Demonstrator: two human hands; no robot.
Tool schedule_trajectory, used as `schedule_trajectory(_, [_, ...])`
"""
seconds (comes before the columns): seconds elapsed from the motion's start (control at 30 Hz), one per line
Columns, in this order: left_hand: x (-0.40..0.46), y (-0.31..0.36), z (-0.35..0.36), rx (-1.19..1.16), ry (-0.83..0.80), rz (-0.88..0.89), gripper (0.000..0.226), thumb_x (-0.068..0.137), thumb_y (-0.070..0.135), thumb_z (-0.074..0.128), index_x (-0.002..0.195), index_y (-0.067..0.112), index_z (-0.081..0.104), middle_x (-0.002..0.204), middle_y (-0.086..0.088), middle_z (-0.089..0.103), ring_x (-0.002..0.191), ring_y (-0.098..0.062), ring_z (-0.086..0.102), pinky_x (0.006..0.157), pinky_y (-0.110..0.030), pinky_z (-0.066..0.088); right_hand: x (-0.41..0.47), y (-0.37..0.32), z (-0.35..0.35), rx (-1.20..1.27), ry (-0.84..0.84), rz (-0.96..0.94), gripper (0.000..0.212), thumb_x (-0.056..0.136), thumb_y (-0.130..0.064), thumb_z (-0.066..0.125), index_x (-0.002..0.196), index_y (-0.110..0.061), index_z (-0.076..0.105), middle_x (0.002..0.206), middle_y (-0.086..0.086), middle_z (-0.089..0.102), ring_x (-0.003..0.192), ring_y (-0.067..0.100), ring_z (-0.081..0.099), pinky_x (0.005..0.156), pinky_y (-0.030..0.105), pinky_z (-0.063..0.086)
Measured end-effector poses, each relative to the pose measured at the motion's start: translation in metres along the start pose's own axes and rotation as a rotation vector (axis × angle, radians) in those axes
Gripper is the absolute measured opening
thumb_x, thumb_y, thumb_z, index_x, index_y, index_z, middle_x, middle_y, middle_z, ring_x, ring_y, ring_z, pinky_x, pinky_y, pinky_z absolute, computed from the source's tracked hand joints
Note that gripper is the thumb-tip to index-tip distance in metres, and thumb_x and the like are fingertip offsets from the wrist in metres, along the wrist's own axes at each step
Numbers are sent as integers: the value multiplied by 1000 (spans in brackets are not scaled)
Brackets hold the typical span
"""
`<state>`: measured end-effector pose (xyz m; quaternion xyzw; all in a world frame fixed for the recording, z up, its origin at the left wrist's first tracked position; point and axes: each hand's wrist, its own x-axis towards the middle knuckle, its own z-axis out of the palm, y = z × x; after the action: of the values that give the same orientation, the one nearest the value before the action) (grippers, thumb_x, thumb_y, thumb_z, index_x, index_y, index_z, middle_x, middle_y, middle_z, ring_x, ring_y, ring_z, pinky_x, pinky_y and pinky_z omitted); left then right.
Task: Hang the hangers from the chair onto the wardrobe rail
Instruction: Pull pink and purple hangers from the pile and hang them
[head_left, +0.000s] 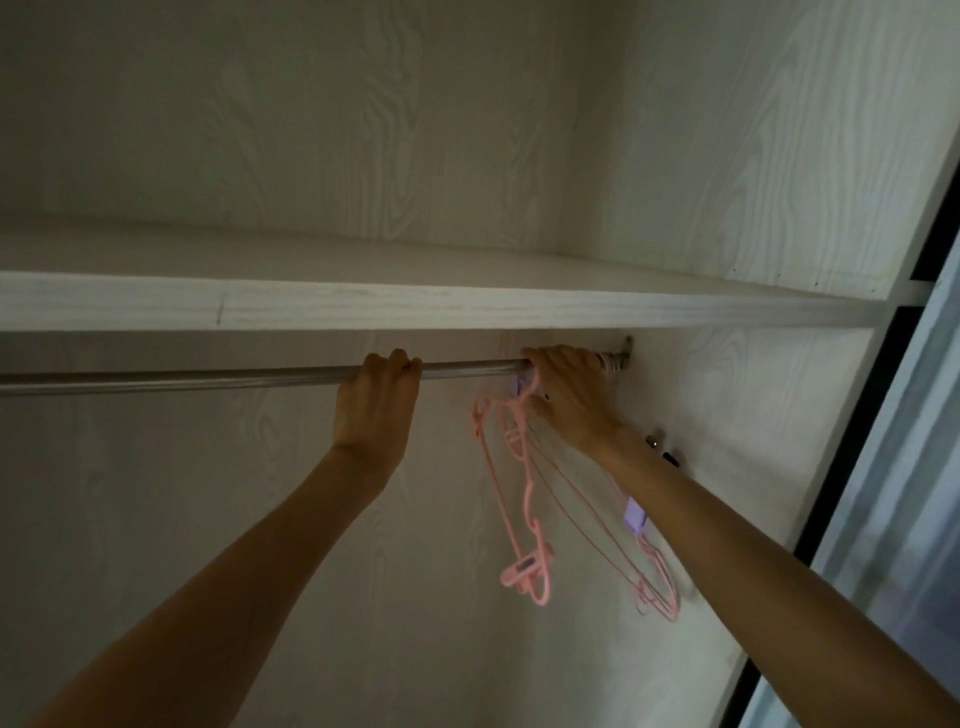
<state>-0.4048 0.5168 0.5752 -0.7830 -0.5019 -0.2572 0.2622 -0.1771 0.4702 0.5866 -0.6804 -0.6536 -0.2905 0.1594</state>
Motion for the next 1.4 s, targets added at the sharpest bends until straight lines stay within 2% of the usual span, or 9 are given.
schedule_trajectory(0.07, [0, 0, -1, 7, 9, -4, 39, 72, 15, 78, 108, 21, 65, 94, 5, 64, 75, -12, 61, 51, -22, 44, 0, 10, 1, -11, 34, -43, 59, 75, -39, 70, 126, -12, 55, 120, 11, 61, 113, 32, 54, 99, 43, 35])
schedule_trajectory(0.17, [0, 2, 0, -5, 14, 6, 36, 76, 17, 75, 110, 19, 63, 98, 3, 63, 79, -13, 61, 53, -23, 46, -1, 24, -2, -11, 20, 4, 67, 77, -60, 48, 121, -11, 59, 130, 10, 56, 122, 31, 49, 106, 44, 30])
schedule_trajectory(0.43, [-1, 2, -4, -57, 16, 6, 36, 85, 16, 66, 120, 16, 57, 107, 1, 60, 89, -15, 60, 62, -24, 51, -2, 63, -10, -114, -107, 46, 57, 87, -41, 57, 139, -23, 43, 150, 5, 34, 139, 26, 26, 115, 41, 13])
schedule_trajectory(0.67, [-2, 6, -2, -73, 15, -14, 44, 86, 18, 63, 129, 16, 50, 116, 2, 56, 100, -15, 57, 65, -23, 49, 0, 64, -9, -113, -156, 80, 60, 87, -43, 58, 140, -24, 40, 148, 5, 36, 138, 25, 27, 115, 40, 15])
schedule_trajectory(0.77, [-6, 4, -3, -146, 13, -5, 50, 90, 18, 57, 138, 15, 41, 131, -1, 50, 116, -19, 50, 80, -28, 50, -8, 58, -11, -61, -153, 80, 63, 86, -45, 58, 141, -20, 40, 147, 8, 37, 137, 28, 29, 116, 45, 15])
schedule_trajectory(0.9, [-26, 1, -5, -206, -28, 34, 69, 92, 24, 53, 149, 18, 16, 157, -2, 17, 145, -22, 18, 115, -37, 22, -40, 38, -26, -36, 26, -26, 46, 86, -40, 51, 124, -14, 59, 130, 10, 57, 119, 31, 51, 102, 44, 37])
schedule_trajectory(1.03, [-68, 14, -9, -339, 26, 101, 63, 85, 24, 61, 142, 18, 38, 146, -4, 43, 134, -25, 40, 109, -40, 33, -99, 6, -50, 15, 49, -106, 45, 81, -42, 41, 104, -15, 68, 105, 4, 66, 96, 27, 60, 80, 34, 47])
schedule_trajectory(1.17, [-113, 37, -18, -534, -203, 97, 41, 90, 29, 51, 131, 24, 51, 127, 3, 60, 109, -20, 61, 91, -34, 48, -169, -21, -68, 28, -37, -68, 26, 85, -39, 51, 98, -24, 67, 99, -5, 65, 91, 18, 60, 78, 27, 44])
schedule_trajectory(1.4, [-226, 113, -39, -677, -635, 270, 27, 88, 36, 53, 113, 30, 63, 118, 5, 65, 111, -22, 60, 94, -29, 43, -364, -39, -114, 87, -475, 264, 21, 91, -39, 49, 106, -30, 61, 92, -7, 67, 92, 11, 62, 71, 22, 40])
